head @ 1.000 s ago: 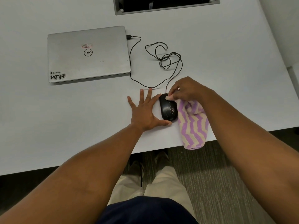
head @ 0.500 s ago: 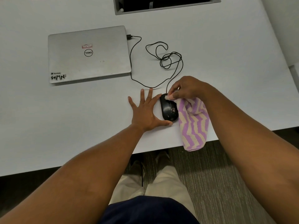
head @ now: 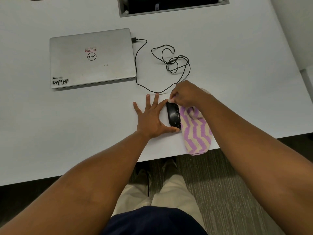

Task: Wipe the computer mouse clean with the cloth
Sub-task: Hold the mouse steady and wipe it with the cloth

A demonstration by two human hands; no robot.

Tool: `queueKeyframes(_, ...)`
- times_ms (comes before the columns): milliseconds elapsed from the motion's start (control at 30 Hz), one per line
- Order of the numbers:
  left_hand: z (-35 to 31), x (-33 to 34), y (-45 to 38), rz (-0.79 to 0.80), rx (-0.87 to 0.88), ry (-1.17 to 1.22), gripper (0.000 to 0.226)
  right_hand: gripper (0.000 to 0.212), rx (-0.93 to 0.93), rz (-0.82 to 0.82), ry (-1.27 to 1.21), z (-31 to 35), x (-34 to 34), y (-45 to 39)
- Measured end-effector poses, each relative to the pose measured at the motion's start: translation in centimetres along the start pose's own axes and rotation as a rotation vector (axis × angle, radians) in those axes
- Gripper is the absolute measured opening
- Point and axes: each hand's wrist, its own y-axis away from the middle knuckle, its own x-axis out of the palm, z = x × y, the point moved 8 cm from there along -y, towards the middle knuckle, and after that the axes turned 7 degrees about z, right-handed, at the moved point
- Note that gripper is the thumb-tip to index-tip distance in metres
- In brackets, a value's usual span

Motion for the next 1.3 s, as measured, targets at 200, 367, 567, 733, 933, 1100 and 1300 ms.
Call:
queueKeyframes(200, 0.1, -0.1, 0.0, 0.011, -0.009, 0.003, 0.129, 0.006, 0.001, 0.290, -0.009, -0.1, 0.1, 0.6)
queueKeyframes(367, 0.1, 0.0, -0.1, 0.014, -0.011, 0.007, 0.130, 0.017, 0.040, 0.097, -0.132, -1.1, -1.4, 0.5)
queueKeyframes(567, 0.1, 0.0, 0.0, 0.016, -0.007, 0.008, 0.130, 0.020, 0.055, 0.001, -0.101, -0.7, -0.6, 0.3)
queueKeyframes(733, 0.1, -0.1, 0.0, 0.001, -0.005, 0.010, 0.129, 0.013, 0.037, 0.215, -0.104, -0.5, 0.3, 0.6)
queueKeyframes(933, 0.2, 0.0, -0.1, 0.005, -0.011, 0.000, 0.128, 0.011, 0.034, 0.278, -0.065, -0.9, -0.3, 0.8)
queueKeyframes(1100, 0.2, 0.0, 0.0, 0.006, -0.009, 0.014, 0.130, 0.021, 0.072, 0.006, -0.151, -1.3, -1.2, 0.5)
queueKeyframes(1300, 0.1, 0.0, 0.0, 0.000, -0.001, -0.001, 0.128, 0.009, 0.037, 0.118, -0.190, -1.4, -0.2, 0.7)
